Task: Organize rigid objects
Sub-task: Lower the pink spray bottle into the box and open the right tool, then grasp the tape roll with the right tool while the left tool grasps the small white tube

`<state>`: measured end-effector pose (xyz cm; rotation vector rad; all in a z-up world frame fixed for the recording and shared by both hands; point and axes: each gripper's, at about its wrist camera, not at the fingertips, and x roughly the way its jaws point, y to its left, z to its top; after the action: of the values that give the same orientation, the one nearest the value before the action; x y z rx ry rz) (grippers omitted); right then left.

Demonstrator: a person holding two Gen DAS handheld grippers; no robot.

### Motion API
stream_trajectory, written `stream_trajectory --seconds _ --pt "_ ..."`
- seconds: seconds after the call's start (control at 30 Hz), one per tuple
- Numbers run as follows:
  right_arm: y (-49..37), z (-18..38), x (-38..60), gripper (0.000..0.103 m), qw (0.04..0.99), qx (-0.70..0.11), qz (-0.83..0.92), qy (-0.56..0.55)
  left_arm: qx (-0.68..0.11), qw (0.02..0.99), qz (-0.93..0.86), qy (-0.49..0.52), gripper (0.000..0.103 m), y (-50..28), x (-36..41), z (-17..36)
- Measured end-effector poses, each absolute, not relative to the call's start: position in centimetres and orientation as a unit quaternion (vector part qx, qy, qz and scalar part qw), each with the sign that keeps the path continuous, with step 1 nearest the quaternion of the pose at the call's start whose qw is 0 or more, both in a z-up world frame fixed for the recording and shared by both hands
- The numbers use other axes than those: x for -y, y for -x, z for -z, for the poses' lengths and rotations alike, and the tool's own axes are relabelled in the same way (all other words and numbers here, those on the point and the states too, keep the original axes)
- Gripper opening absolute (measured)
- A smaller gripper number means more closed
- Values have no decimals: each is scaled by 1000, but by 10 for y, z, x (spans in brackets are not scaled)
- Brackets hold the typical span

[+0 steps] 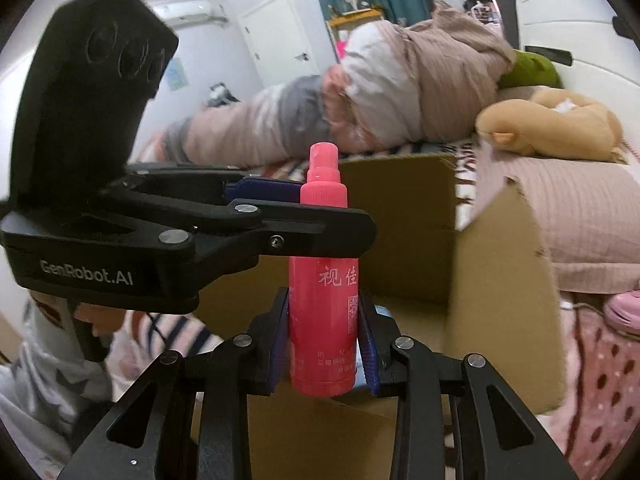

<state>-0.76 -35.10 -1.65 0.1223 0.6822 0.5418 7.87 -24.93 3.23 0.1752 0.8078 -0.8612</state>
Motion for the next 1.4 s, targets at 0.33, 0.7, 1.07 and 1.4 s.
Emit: stream_trajectory --seconds 0.33,0.7,1.07,1.4 --pt "0 26 362 38 916 -345 -200 -42 -386 822 407 -99 54 -80 260 -23" --pt "19 -8 337 86 927 -313 -205 -16 -344 859 373 -69 67 -60 191 -61" --pt "32 -45 249 86 916 -282 -285 -23 -321 915 242 -41 70 -46 37 -62" --pt "3 -10 138 86 879 -343 -330 24 -360 916 175 -9 70 -74 -60 15"
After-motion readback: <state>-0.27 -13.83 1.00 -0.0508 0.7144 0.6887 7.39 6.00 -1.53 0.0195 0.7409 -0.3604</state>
